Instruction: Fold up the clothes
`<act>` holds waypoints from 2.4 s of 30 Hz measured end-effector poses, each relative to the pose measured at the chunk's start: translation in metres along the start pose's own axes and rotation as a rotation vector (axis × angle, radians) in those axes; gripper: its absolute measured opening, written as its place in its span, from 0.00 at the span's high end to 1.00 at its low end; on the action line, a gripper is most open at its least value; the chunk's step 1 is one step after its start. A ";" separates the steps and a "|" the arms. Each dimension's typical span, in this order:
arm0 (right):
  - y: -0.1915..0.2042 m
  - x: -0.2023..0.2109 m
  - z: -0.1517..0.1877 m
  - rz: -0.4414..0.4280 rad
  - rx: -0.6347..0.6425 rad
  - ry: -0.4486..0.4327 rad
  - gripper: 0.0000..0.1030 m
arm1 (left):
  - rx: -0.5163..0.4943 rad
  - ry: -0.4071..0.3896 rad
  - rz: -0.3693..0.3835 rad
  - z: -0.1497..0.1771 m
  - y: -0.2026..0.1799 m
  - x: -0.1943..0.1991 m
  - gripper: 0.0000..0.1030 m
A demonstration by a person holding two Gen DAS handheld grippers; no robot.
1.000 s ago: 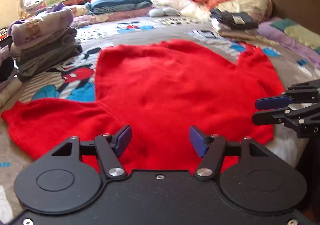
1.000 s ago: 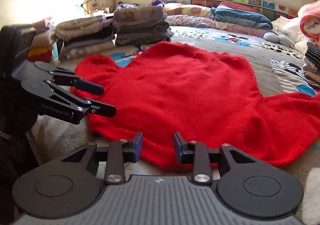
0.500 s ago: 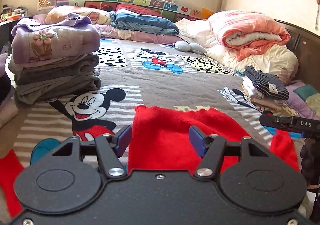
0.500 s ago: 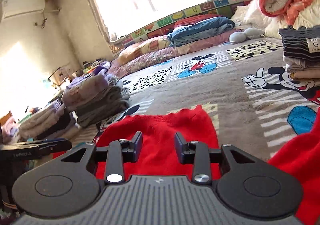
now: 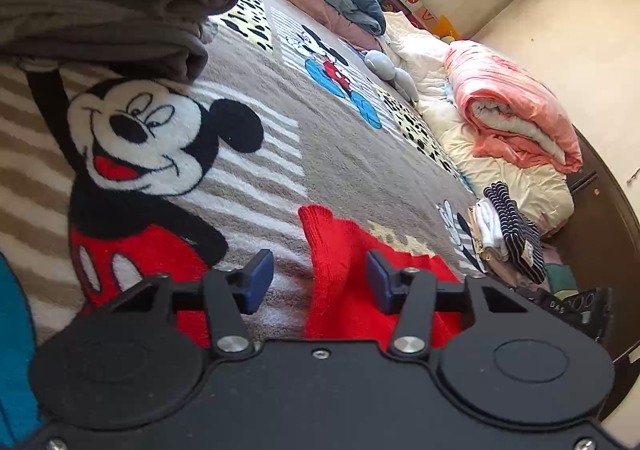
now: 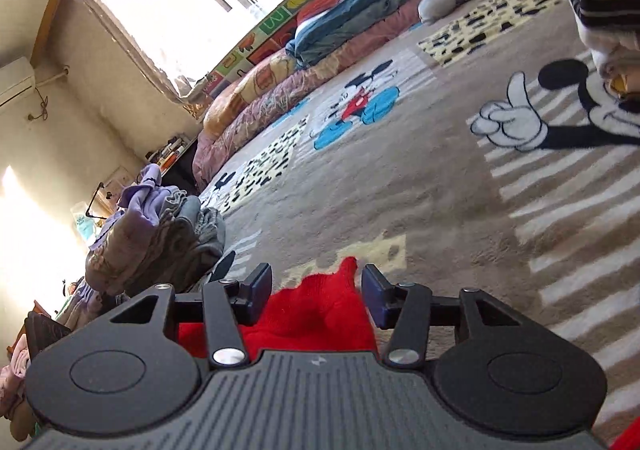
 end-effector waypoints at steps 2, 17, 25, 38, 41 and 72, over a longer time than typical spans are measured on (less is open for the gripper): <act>-0.003 -0.008 0.003 0.018 0.018 0.020 0.48 | 0.020 0.003 0.016 -0.002 0.002 -0.003 0.59; -0.022 -0.003 -0.008 -0.197 -0.148 0.012 0.90 | 0.050 -0.090 0.146 -0.011 0.011 -0.009 0.96; -0.042 -0.015 -0.006 -0.087 -0.175 0.007 0.90 | 0.180 -0.004 0.100 -0.001 0.037 -0.024 0.93; -0.007 0.001 -0.011 0.050 0.075 -0.091 0.81 | -0.251 -0.057 -0.075 -0.021 -0.020 0.006 0.88; 0.013 -0.006 -0.001 -0.020 0.134 -0.012 0.81 | -0.270 0.037 -0.076 -0.006 -0.028 -0.017 0.87; 0.003 0.152 0.112 0.101 0.232 -0.067 0.71 | -0.681 0.000 -0.120 0.160 -0.230 0.040 0.69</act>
Point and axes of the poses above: each gripper's, at about its wrist camera, not at the fingertips, and x roughly against the way its jaws point, y to its left, z to its underside, the point moved 8 cm from there along -x, roughly the way its jaws point, and after that the axes turned 14 degrees about -x, right-handed, at the moved point
